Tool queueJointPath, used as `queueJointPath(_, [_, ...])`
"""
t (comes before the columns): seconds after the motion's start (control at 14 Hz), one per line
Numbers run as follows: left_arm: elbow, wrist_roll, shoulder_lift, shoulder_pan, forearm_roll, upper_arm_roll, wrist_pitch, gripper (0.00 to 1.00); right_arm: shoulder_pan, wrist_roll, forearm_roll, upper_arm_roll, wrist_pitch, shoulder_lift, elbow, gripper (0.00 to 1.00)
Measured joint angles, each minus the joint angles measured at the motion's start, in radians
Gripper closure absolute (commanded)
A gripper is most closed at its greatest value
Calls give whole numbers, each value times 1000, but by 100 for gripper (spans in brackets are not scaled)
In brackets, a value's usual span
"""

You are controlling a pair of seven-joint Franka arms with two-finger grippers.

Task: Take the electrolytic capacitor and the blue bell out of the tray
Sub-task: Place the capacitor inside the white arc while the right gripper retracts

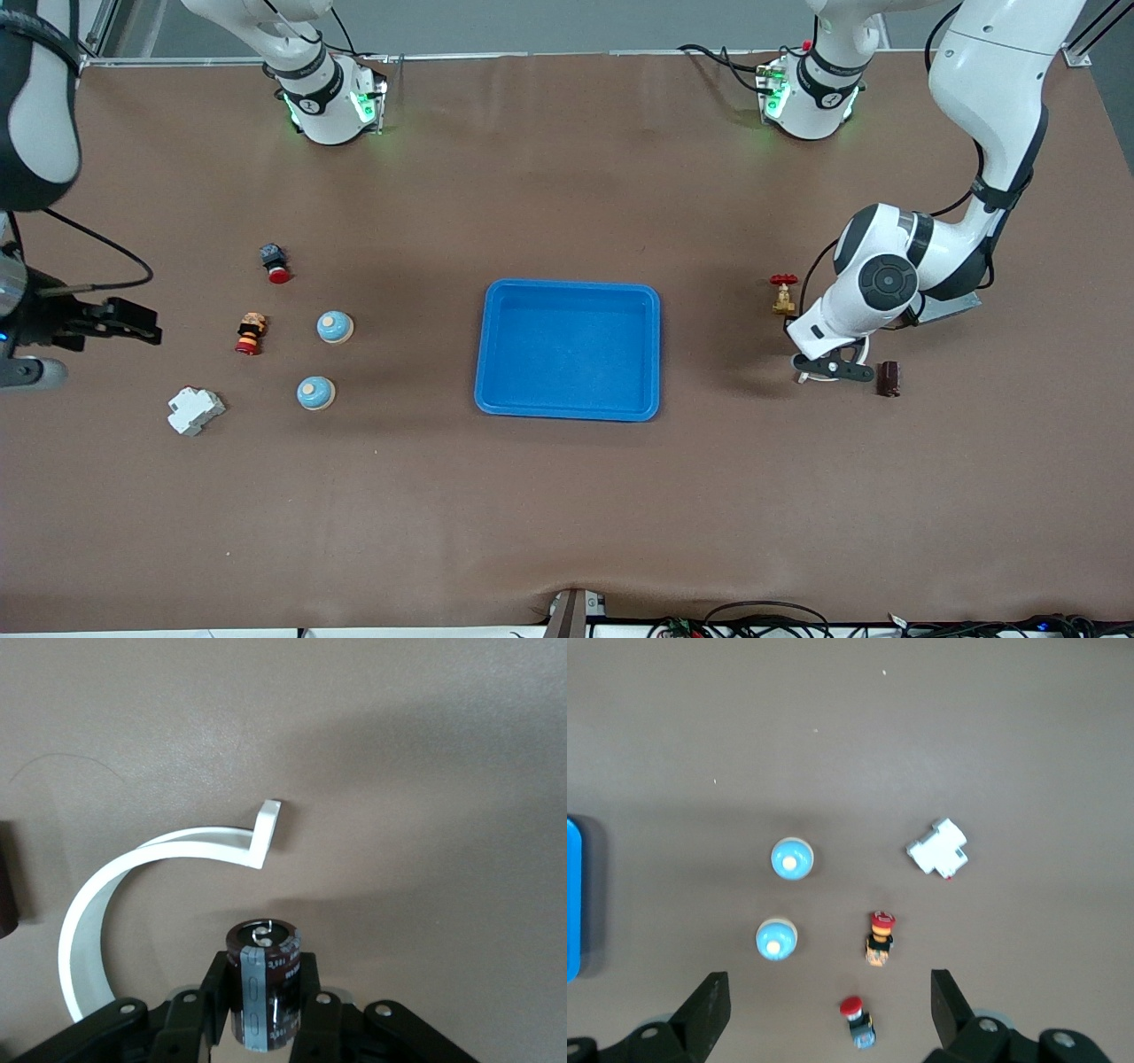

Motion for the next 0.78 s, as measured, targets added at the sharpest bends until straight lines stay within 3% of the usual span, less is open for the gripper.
queueJointPath(0.64, [-2, 0, 25, 27, 2, 0, 29, 100, -38, 35, 33, -12, -105, -84, 5, 0])
queueJointPath(0.71, [-2, 0, 25, 28, 2, 0, 29, 93, -38, 45, 48, -12, -114, -84, 5, 0])
queueJointPath(0.78, [-2, 0, 25, 28, 2, 0, 29, 77, -38, 50, 56, -12, -117, -84, 5, 0])
